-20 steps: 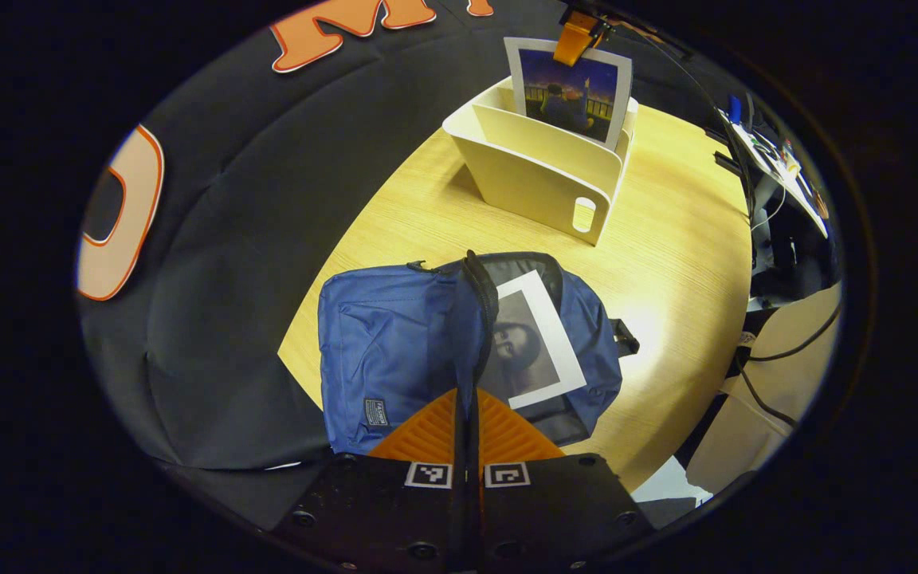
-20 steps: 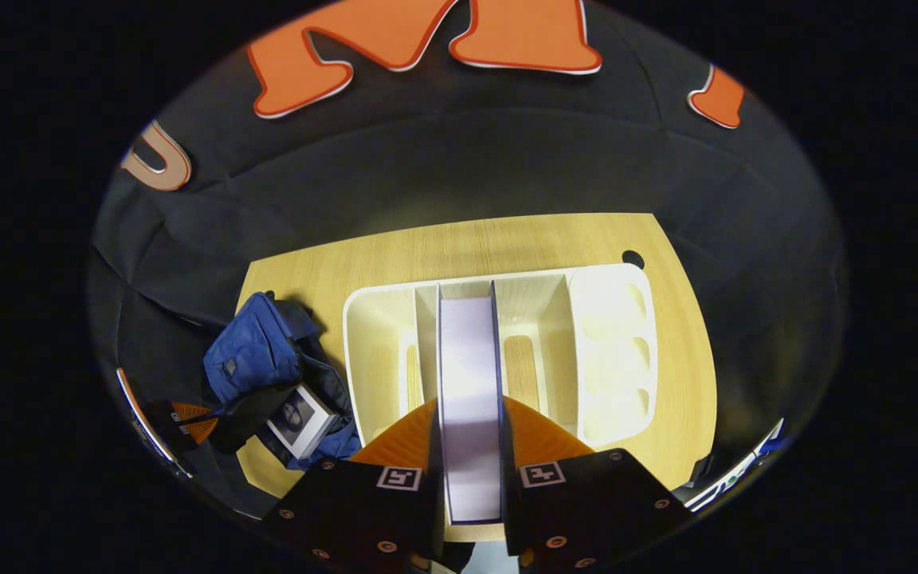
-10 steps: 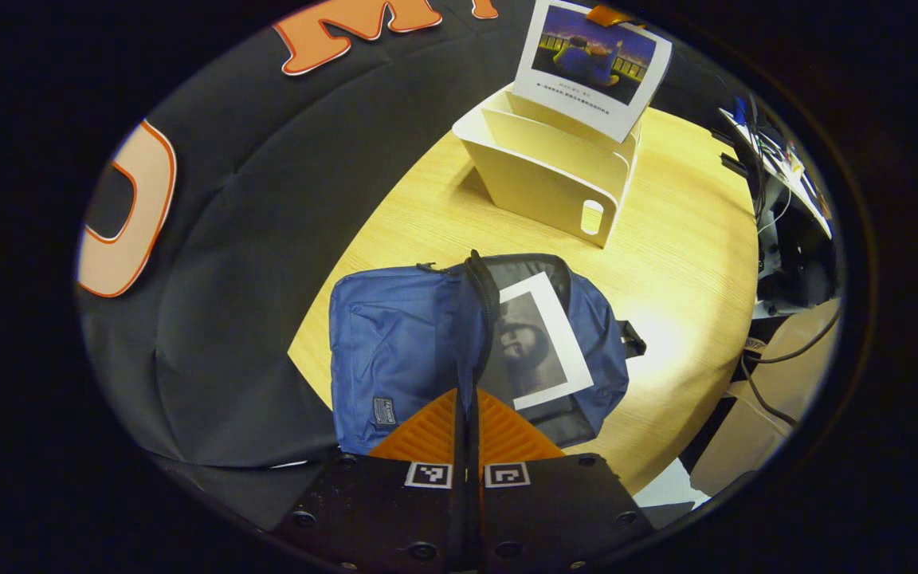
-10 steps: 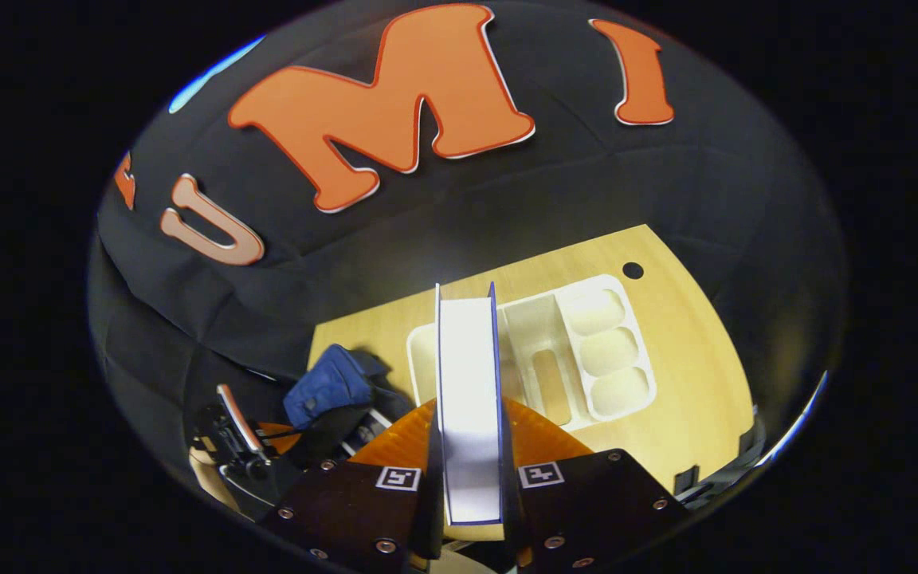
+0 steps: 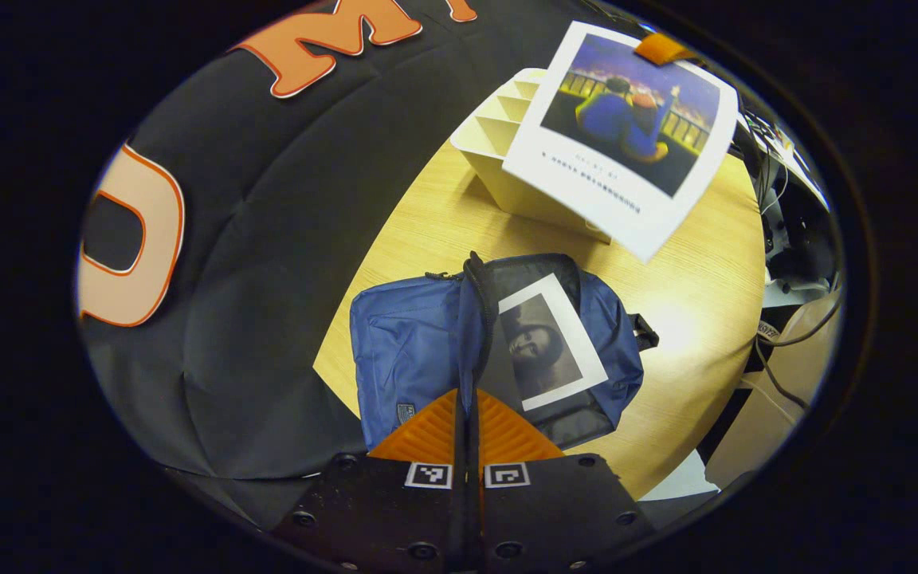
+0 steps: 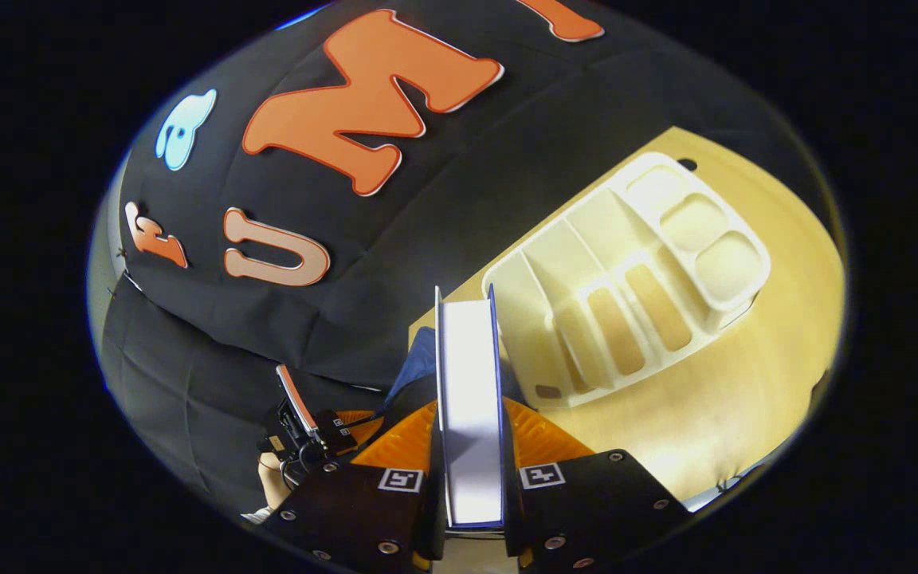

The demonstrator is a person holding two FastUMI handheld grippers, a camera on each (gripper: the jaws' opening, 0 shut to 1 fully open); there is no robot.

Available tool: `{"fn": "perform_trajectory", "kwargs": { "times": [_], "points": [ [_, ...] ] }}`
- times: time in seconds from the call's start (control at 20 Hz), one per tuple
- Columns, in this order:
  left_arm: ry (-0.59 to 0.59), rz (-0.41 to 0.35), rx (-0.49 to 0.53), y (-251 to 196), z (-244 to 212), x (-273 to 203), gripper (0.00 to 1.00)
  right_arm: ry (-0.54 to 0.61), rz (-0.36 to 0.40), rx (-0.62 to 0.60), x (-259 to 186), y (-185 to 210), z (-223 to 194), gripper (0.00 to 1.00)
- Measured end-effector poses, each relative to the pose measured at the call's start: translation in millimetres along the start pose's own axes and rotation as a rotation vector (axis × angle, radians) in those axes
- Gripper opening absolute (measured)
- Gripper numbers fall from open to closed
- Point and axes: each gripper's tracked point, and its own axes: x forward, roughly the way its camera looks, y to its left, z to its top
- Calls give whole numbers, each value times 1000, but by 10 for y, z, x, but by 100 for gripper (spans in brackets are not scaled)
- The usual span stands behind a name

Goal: Open the schoolbag, grab two books from the bookshelf and put them into the schoolbag.

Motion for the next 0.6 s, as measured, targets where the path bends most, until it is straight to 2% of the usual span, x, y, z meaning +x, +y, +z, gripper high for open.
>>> {"fn": "perform_trajectory", "kwargs": {
  "times": [0.15,0.35,0.6],
  "points": [
    [7,3,6,-1,18,-24,1,11,27,50,242,-103,-269,29],
    [12,5,12,-18,63,-51,1,3,79,82,535,-33,-491,29],
    [5,13,22,-49,133,-128,1,-1,43,58,979,-77,-777,29]
  ]
}}
